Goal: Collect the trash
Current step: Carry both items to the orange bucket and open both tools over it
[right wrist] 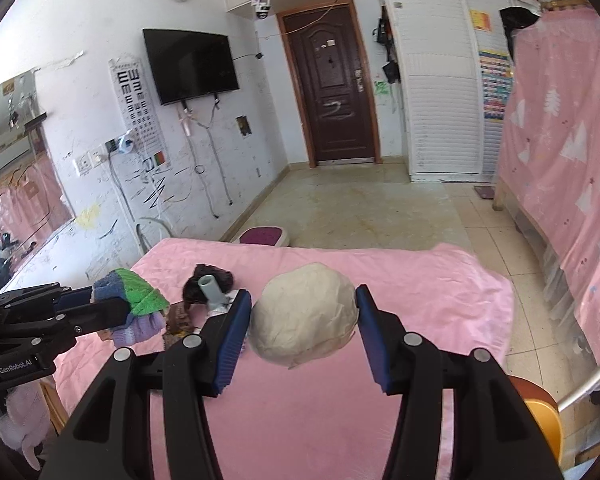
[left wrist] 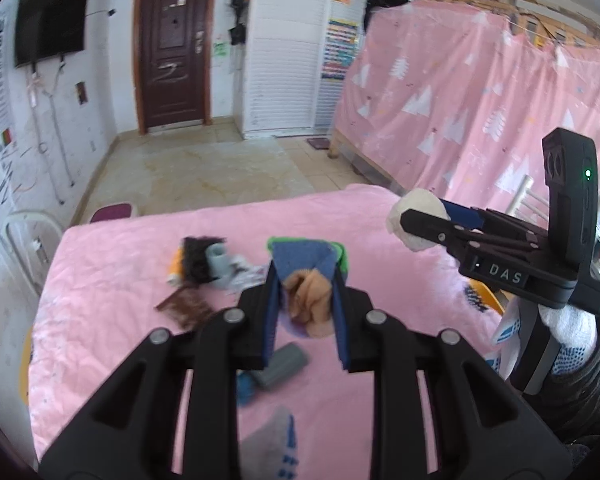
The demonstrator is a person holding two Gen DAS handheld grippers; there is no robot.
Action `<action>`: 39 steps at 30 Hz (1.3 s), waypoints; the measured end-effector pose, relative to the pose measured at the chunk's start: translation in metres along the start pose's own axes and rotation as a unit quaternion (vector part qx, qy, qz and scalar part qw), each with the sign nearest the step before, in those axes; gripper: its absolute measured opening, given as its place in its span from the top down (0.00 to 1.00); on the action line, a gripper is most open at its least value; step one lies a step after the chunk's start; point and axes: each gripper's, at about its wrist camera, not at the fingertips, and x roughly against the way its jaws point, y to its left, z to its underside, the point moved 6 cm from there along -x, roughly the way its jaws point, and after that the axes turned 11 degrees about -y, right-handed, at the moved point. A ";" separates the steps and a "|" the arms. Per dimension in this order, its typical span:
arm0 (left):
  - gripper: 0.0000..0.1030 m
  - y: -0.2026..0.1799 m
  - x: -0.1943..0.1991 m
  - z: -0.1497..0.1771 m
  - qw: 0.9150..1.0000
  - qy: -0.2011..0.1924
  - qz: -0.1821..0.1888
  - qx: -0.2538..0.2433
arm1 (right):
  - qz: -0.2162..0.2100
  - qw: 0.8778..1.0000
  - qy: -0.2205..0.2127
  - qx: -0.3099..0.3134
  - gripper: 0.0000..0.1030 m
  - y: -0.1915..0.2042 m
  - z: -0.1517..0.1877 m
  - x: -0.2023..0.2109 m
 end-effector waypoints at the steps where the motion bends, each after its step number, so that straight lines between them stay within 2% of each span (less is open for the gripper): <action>1: 0.78 -0.010 -0.003 -0.002 1.000 -0.001 0.007 -0.007 | 0.007 1.000 -0.003 -0.004 0.58 -0.009 0.000 0.007; 14: 0.78 -0.106 -0.041 -0.014 0.995 0.010 0.069 -0.065 | 0.083 0.995 -0.027 -0.051 0.58 -0.112 0.021 0.077; 25: 0.78 -0.196 -0.077 -0.015 0.986 0.026 0.145 -0.083 | 0.135 0.987 -0.026 -0.086 0.58 -0.183 0.060 0.127; 32: 0.78 -0.241 -0.102 -0.010 0.980 0.048 0.173 -0.086 | 0.153 0.982 -0.020 -0.104 0.55 -0.208 0.076 0.139; 34: 0.78 -0.250 -0.108 -0.009 0.979 0.055 0.177 -0.084 | 0.156 0.981 -0.021 -0.111 0.47 -0.214 0.079 0.142; 37: 0.78 -0.261 -0.115 -0.009 0.977 0.063 0.187 -0.084 | 0.162 0.979 -0.023 -0.122 0.45 -0.221 0.082 0.145; 39: 0.72 -0.268 -0.117 -0.007 0.974 0.068 0.197 -0.085 | 0.166 0.977 -0.025 -0.128 0.44 -0.224 0.083 0.147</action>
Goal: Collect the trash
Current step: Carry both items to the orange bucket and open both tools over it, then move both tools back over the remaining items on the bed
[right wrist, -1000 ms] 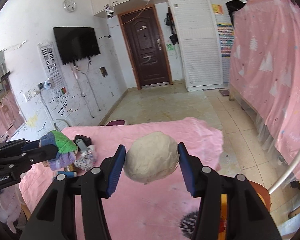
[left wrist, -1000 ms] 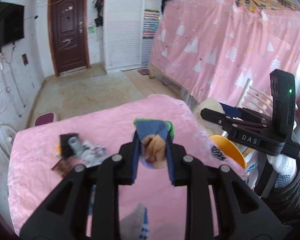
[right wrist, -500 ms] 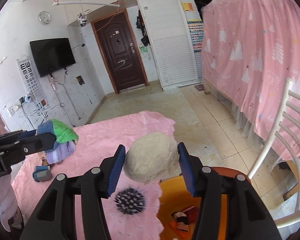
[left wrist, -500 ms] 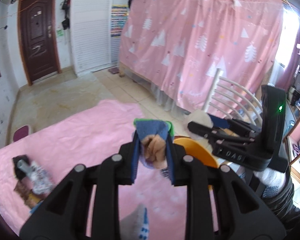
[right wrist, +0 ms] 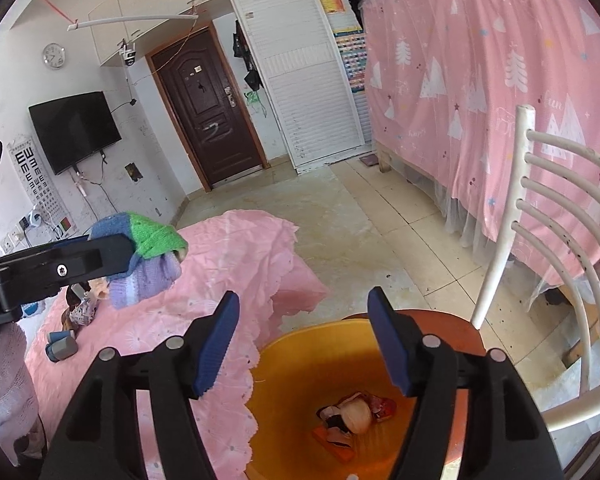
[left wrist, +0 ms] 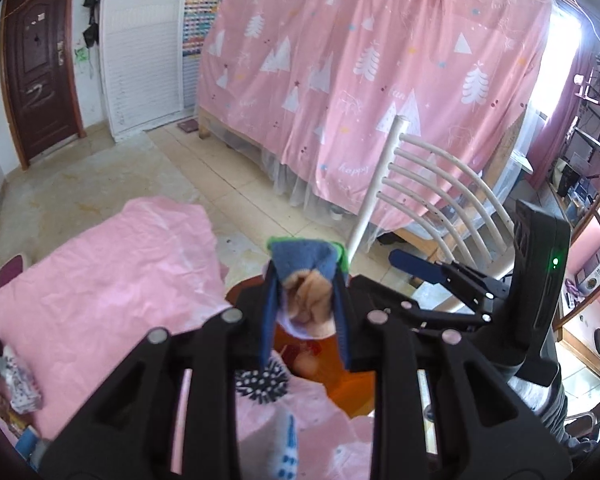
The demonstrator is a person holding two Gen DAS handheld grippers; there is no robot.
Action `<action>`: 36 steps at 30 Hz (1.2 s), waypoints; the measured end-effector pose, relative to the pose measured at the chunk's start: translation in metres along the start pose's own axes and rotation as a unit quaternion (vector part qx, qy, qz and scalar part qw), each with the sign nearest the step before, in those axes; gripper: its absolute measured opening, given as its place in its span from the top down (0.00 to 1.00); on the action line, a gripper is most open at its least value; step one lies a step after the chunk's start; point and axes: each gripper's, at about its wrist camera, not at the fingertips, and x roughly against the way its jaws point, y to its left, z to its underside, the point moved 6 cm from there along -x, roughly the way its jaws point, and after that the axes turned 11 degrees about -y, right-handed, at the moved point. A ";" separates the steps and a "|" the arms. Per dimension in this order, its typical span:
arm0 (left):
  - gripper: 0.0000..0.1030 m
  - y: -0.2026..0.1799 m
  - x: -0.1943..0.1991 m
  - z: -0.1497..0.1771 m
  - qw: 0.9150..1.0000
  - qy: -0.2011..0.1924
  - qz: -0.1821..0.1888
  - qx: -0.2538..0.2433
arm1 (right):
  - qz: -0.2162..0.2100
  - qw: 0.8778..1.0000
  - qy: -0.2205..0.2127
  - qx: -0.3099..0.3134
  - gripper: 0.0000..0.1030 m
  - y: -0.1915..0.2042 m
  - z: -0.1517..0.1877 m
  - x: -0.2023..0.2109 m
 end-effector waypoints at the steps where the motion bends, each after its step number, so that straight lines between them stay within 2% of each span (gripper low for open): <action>1: 0.69 -0.001 -0.001 0.001 1.000 0.001 0.003 0.001 | 0.003 1.000 -0.001 -0.003 0.44 -0.002 0.000 0.001; 6: 0.30 -0.003 -0.003 0.004 1.000 0.003 0.003 0.005 | 0.015 1.000 -0.011 -0.015 0.44 -0.010 -0.002 0.007; 11: 0.29 0.008 0.007 0.006 1.000 -0.002 -0.007 0.018 | 0.019 1.000 -0.010 -0.021 0.44 -0.009 0.000 0.008; 18: 0.29 0.023 0.031 0.005 0.999 -0.021 -0.013 0.024 | 0.000 1.000 -0.007 0.000 0.44 0.024 -0.007 0.000; 26: 0.29 0.063 0.065 0.011 0.997 -0.038 -0.043 0.051 | -0.033 0.999 0.010 0.042 0.44 0.084 -0.012 -0.021; 36: 0.29 0.137 0.115 0.027 0.988 -0.060 -0.104 0.101 | -0.089 0.991 0.039 0.096 0.42 0.178 -0.002 -0.056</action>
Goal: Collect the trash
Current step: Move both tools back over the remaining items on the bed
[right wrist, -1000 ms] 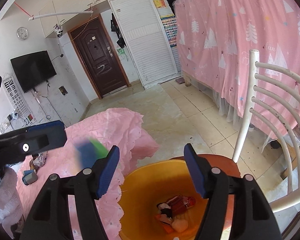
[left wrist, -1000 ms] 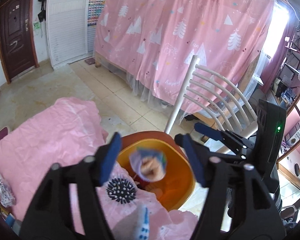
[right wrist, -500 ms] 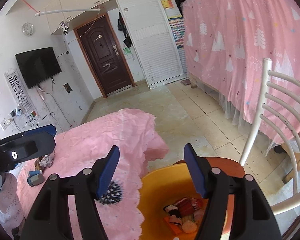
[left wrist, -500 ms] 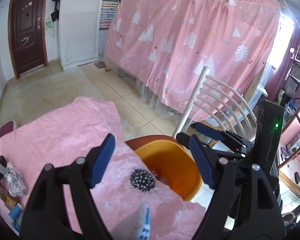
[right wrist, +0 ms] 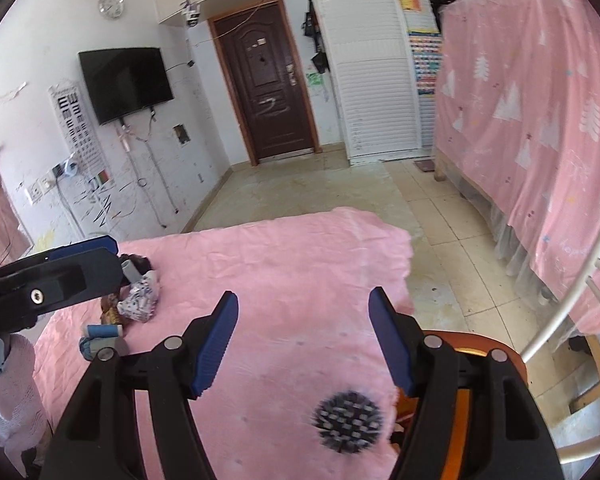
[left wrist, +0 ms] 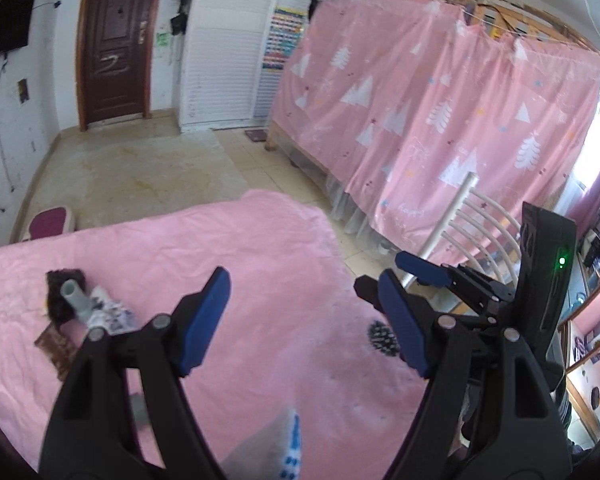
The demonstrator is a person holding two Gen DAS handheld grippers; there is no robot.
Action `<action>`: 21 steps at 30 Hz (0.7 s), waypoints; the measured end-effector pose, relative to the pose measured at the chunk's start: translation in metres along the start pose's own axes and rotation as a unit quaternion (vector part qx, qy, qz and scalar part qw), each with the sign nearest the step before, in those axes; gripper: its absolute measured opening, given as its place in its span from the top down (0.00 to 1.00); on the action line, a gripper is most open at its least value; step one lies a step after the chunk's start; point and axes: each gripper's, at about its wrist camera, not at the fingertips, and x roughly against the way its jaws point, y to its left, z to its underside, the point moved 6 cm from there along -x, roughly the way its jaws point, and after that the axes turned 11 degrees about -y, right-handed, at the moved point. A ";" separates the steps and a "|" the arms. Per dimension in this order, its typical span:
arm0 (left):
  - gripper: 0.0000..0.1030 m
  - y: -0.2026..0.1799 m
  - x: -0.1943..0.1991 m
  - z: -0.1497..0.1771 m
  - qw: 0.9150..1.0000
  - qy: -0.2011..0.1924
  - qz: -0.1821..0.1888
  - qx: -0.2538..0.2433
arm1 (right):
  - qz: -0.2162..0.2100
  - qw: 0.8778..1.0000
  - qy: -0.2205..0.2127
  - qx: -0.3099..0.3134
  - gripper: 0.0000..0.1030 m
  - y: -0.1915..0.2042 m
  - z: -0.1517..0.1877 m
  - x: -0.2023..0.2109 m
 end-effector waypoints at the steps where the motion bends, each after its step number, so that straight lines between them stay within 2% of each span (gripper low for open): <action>1: 0.29 0.009 0.003 0.001 1.000 0.000 -0.007 0.004 | -0.004 1.000 0.002 0.003 0.42 0.007 0.000 -0.004; 12: 0.29 0.096 0.039 0.007 0.996 -0.008 -0.072 0.044 | -0.053 0.997 0.032 0.040 0.39 0.088 0.001 -0.059; 21: 0.29 0.153 0.055 0.023 0.990 0.002 -0.115 0.078 | -0.075 0.993 0.058 0.065 0.39 0.131 0.008 -0.091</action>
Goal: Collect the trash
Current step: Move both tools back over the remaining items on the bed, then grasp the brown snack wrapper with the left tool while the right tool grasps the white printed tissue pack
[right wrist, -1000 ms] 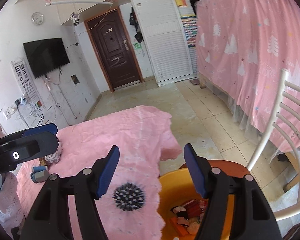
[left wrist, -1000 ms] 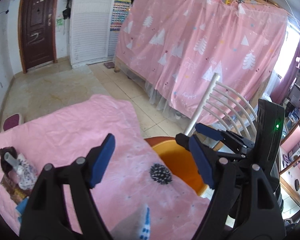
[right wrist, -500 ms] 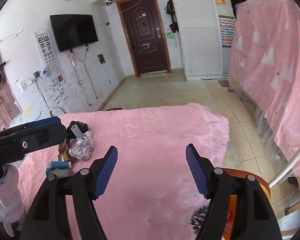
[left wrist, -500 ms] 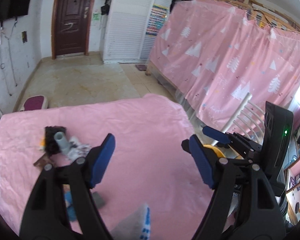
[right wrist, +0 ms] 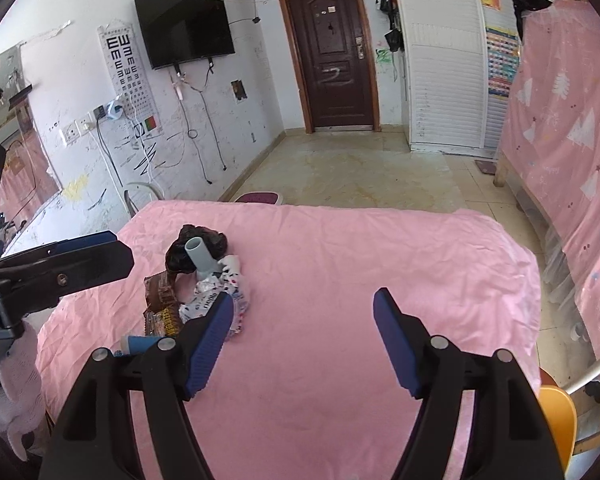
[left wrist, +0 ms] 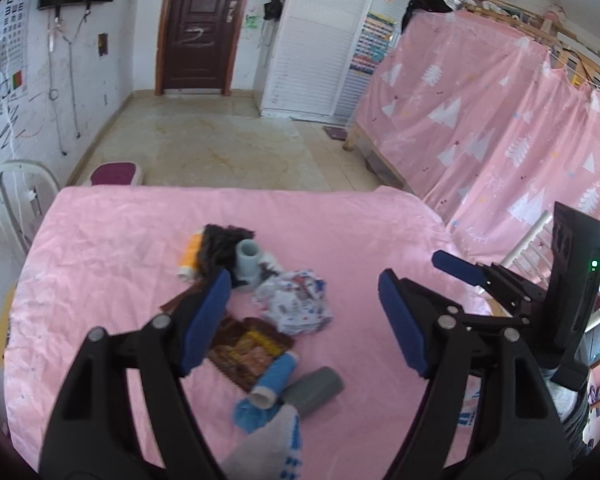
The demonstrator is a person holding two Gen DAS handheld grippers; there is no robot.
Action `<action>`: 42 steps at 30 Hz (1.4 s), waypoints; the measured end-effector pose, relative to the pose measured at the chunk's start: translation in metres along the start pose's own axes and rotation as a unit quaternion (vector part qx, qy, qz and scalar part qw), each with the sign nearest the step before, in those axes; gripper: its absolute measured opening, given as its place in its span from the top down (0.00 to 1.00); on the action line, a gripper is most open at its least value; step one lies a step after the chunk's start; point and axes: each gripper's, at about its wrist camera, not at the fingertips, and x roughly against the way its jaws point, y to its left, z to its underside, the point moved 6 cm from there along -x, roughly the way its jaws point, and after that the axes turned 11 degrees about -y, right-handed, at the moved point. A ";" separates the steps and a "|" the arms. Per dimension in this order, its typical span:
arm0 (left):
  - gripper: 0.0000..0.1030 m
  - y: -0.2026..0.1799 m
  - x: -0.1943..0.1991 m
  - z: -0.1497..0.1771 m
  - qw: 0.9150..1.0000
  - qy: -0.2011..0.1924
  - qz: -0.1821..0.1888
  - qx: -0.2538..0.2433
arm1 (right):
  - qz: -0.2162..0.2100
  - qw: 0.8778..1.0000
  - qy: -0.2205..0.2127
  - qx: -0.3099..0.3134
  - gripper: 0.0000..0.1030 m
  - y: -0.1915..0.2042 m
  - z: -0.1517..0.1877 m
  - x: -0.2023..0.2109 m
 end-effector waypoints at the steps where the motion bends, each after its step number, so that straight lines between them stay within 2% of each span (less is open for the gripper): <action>1: 0.29 0.006 -0.001 0.000 1.000 0.002 -0.003 0.004 | -0.001 1.000 0.002 0.001 0.39 0.002 0.000 -0.002; 12: 0.29 0.061 -0.020 0.017 0.997 0.043 -0.050 0.033 | -0.018 0.999 0.029 0.026 0.36 0.029 0.004 -0.029; 20: 0.30 0.074 -0.037 0.030 0.995 0.070 -0.071 0.020 | -0.029 0.998 0.047 0.032 0.36 0.041 0.009 -0.046; 22: 0.34 0.075 -0.040 0.032 0.995 0.074 -0.071 0.017 | -0.030 0.998 0.051 0.033 0.36 0.042 0.010 -0.049; 26: 0.36 0.076 -0.049 0.036 0.994 0.085 -0.062 0.017 | -0.037 0.997 0.058 0.034 0.36 0.047 0.012 -0.056; 29: 0.45 0.076 -0.055 0.041 0.994 0.093 -0.060 0.011 | -0.041 0.996 0.066 0.037 0.35 0.050 0.015 -0.062; 34: 0.52 0.073 -0.057 0.042 0.994 0.089 -0.060 -0.010 | -0.045 0.995 0.076 0.039 0.36 0.055 0.017 -0.071; 39: 0.67 0.073 -0.060 0.042 0.994 0.082 -0.070 -0.005 | -0.046 0.995 0.085 0.038 0.36 0.059 0.021 -0.079; 42: 0.67 0.077 -0.059 0.040 0.994 0.078 -0.070 0.004 | -0.045 0.994 0.091 0.041 0.36 0.062 0.023 -0.083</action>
